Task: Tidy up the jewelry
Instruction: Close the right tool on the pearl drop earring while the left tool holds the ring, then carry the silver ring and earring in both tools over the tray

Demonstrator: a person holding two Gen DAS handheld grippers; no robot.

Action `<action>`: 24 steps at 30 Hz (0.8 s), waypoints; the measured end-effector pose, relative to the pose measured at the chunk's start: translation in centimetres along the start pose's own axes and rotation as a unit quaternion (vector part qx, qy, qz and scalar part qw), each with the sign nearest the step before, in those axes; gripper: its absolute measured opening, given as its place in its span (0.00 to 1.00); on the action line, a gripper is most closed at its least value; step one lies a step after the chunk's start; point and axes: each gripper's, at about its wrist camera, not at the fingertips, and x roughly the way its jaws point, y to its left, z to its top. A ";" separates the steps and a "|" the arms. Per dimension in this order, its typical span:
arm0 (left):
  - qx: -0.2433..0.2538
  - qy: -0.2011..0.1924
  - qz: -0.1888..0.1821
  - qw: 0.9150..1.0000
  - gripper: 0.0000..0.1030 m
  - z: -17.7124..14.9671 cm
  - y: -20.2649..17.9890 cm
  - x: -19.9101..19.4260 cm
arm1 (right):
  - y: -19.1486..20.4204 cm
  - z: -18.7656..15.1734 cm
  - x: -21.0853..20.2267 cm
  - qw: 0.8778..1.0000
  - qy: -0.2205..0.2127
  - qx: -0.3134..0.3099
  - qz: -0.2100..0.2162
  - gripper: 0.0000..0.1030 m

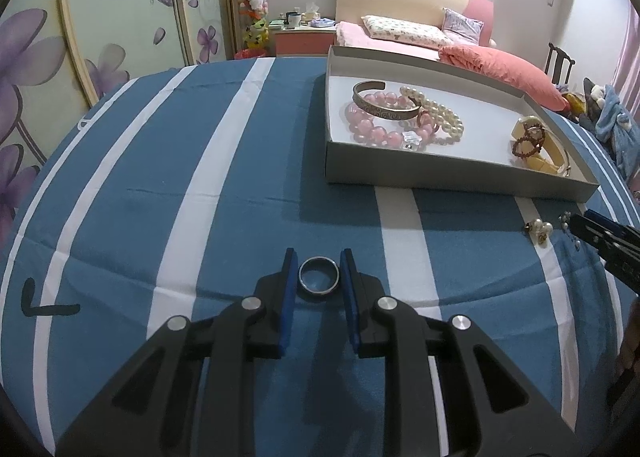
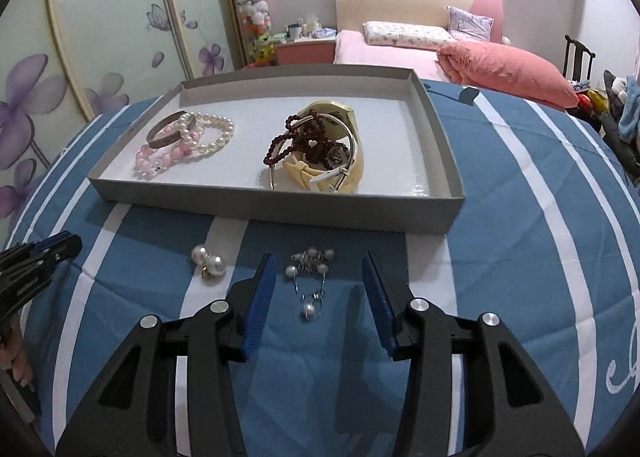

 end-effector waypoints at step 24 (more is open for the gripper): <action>-0.028 -0.010 -0.005 1.000 0.21 -0.4 1.1 -0.8 | -1.6 -2.2 -4.5 0.998 -0.038 0.026 0.037 0.08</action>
